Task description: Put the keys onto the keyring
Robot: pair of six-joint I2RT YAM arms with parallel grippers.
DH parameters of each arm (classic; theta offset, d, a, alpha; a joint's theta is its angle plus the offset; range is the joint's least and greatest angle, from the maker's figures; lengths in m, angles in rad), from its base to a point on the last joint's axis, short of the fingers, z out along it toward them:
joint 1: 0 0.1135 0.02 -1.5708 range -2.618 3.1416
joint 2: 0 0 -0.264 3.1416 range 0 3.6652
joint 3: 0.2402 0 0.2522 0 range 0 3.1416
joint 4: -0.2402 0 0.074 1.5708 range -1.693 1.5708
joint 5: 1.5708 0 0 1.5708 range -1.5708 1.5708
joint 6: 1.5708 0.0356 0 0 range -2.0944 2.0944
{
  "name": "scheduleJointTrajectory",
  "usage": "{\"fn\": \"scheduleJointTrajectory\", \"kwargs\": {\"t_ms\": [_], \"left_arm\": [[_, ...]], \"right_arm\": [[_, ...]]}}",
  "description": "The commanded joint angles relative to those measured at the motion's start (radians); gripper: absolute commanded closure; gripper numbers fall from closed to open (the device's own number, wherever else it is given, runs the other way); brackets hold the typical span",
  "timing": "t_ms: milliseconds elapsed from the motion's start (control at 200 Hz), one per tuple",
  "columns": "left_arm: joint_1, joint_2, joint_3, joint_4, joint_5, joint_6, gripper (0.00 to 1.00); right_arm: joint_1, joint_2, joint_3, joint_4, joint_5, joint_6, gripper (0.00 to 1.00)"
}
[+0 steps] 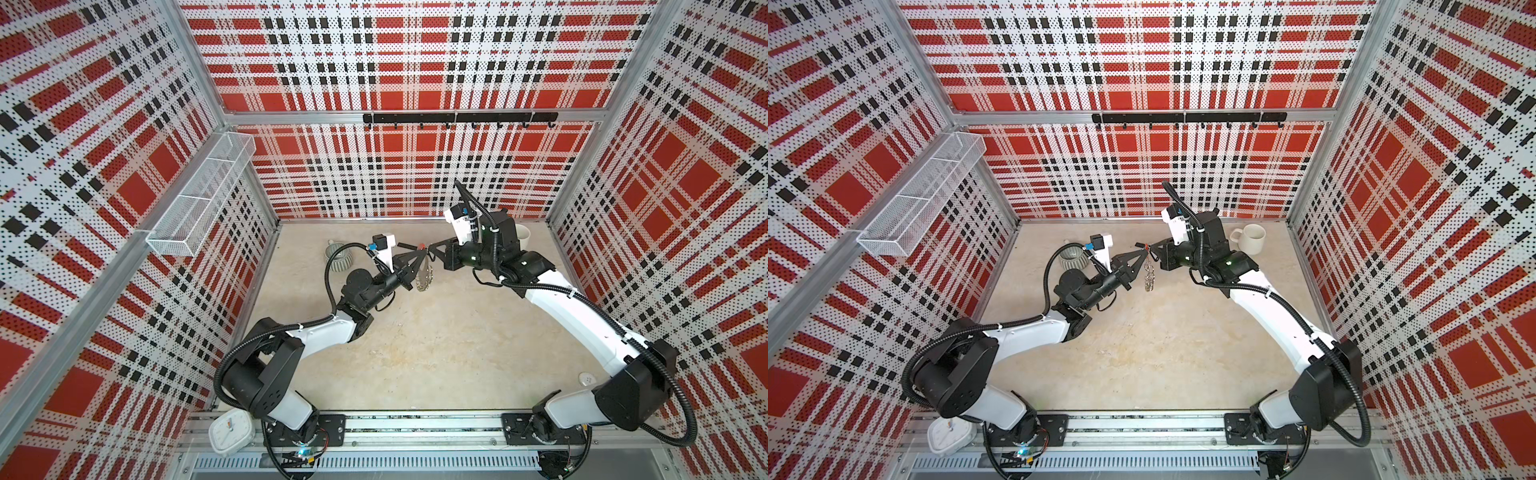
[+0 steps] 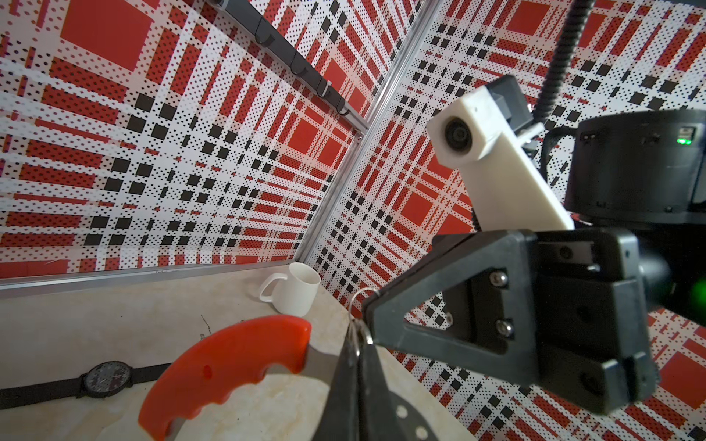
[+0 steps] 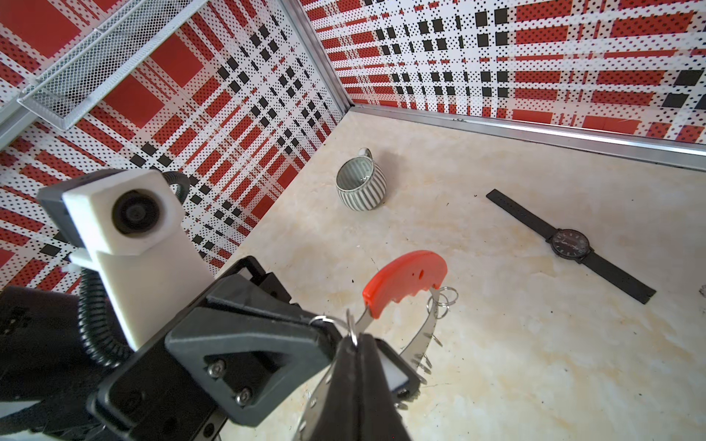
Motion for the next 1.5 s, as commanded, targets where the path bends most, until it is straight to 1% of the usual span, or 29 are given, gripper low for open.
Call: {"fn": "scheduleJointTrajectory", "kwargs": {"t_ms": [0, 145, 261, 426, 551, 581, 636, 681, 707, 757, 812, 847, 922, 957, 1002, 1067, 1183, 1318, 1408, 1498], "left_arm": [[-0.014, -0.028, -0.025, 0.222, 0.023, 0.031, 1.0], [-0.012, -0.015, -0.08, 0.401, 0.047, 0.063, 1.0], [-0.004, 0.007, -0.096, 0.512, 0.056, 0.041, 1.0], [0.001, 0.031, -0.091, 0.562, 0.055, 0.006, 1.0], [0.001, 0.049, -0.069, 0.56, 0.06, -0.014, 1.0], [0.001, 0.053, -0.064, 0.56, 0.061, -0.02, 1.0], [0.001, 0.06, -0.056, 0.56, 0.061, -0.03, 1.0], [0.001, 0.062, -0.052, 0.56, 0.062, -0.039, 1.0], [0.001, 0.062, -0.05, 0.559, 0.062, -0.041, 1.0], [0.002, 0.062, -0.047, 0.553, 0.064, -0.046, 1.0], [0.003, 0.058, -0.044, 0.538, 0.068, -0.046, 1.0], [0.004, 0.056, -0.043, 0.533, 0.073, -0.043, 1.0], [0.007, 0.055, -0.042, 0.525, 0.078, -0.047, 1.0], [0.008, 0.055, -0.04, 0.524, 0.075, -0.056, 1.0], [0.01, 0.056, -0.036, 0.525, 0.079, -0.073, 1.0], [0.018, 0.055, -0.027, 0.527, 0.09, -0.099, 1.0], [0.03, 0.049, -0.018, 0.528, 0.099, -0.143, 1.0], [0.037, 0.041, -0.017, 0.527, 0.099, -0.172, 1.0], [0.047, 0.032, -0.02, 0.52, 0.103, -0.184, 1.0], [0.058, 0.021, -0.023, 0.517, 0.105, -0.179, 1.0]], "right_arm": [[-0.011, -0.009, -0.02, -0.045, -0.032, 0.004, 1.0], [-0.023, 0.01, -0.02, -0.087, -0.126, 0.02, 1.0], [-0.025, 0.013, -0.029, -0.119, -0.141, 0.01, 1.0], [-0.027, 0.008, -0.043, -0.128, -0.185, 0.009, 1.0], [-0.028, -0.002, -0.044, -0.116, -0.178, 0.01, 1.0], [-0.029, -0.006, -0.047, -0.109, -0.171, 0.012, 0.97], [-0.03, -0.017, -0.05, -0.093, -0.153, 0.014, 0.86], [-0.03, -0.026, -0.055, -0.079, -0.132, 0.013, 0.82], [-0.03, -0.032, -0.059, -0.07, -0.111, 0.012, 0.78], [-0.031, -0.049, -0.063, -0.052, -0.065, 0.006, 0.67], [-0.031, -0.078, -0.077, -0.02, -0.01, -0.011, 0.59], [-0.031, -0.105, -0.094, 0.02, 0.041, -0.02, 0.56], [-0.031, -0.166, -0.149, 0.136, 0.133, -0.025, 0.51], [-0.031, -0.194, -0.178, 0.2, 0.15, -0.022, 0.5], [-0.031, -0.222, -0.204, 0.286, 0.138, -0.026, 0.48], [-0.031, -0.235, -0.211, 0.366, 0.087, -0.034, 0.48], [-0.032, -0.187, -0.185, 0.454, -0.092, -0.013, 0.51], [-0.033, -0.099, -0.155, 0.555, -0.259, 0.102, 0.63], [-0.033, -0.078, -0.171, 0.635, -0.305, 0.158, 0.69], [-0.033, -0.072, -0.191, 0.677, -0.311, 0.182, 0.69]]}}
